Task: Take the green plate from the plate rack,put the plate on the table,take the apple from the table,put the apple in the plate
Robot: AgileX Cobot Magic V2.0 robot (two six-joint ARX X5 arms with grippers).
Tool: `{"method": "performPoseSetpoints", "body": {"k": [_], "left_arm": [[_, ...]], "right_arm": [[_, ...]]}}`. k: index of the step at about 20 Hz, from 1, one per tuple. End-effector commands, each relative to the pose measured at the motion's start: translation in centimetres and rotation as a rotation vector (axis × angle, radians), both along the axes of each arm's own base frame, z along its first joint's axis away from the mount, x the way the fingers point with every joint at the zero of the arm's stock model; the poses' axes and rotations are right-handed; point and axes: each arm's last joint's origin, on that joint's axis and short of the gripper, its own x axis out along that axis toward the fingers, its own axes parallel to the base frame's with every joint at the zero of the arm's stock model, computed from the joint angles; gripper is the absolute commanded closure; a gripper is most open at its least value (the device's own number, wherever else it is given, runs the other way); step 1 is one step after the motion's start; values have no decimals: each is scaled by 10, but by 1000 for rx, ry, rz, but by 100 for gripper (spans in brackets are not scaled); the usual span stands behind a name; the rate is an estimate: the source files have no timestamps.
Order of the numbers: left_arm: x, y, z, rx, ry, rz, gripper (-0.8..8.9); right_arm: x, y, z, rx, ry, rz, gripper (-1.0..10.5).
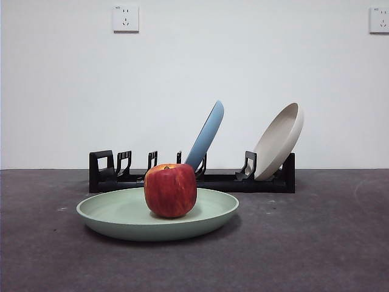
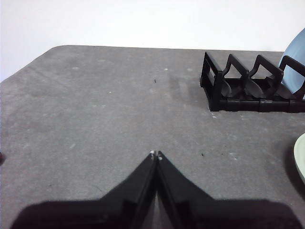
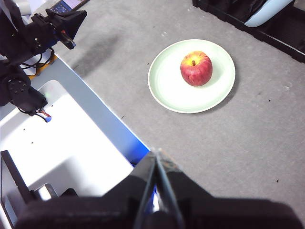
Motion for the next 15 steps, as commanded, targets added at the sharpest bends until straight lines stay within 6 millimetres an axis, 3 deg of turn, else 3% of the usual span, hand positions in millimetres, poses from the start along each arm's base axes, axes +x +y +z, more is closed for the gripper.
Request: {"method": "performPoseSetpoints", "body": {"k": [1,6,9,11,13,15], "left_arm": [[1,0,-4,-5,8,5,816],[1,0,-4,-5,8,5,816],[1,0,-4,-5,8,5,816],[1,0,-4,-5,7,5,816],[1,0,-4,-5,7,4,816],[1,0,-4,-5,7,5,816]], "right_arm": [[-1,-1,-2,-9,18,-5,945],[-1,-1,-2,-9,17,-7,945],[-2,-16,4,-19,-130,-62,945],[-3,-26,10,109,-226,-126,945],[-7,-38,2,180,-285,-205,945],[-7,-47,-24,185,-372,-326,945]]}}
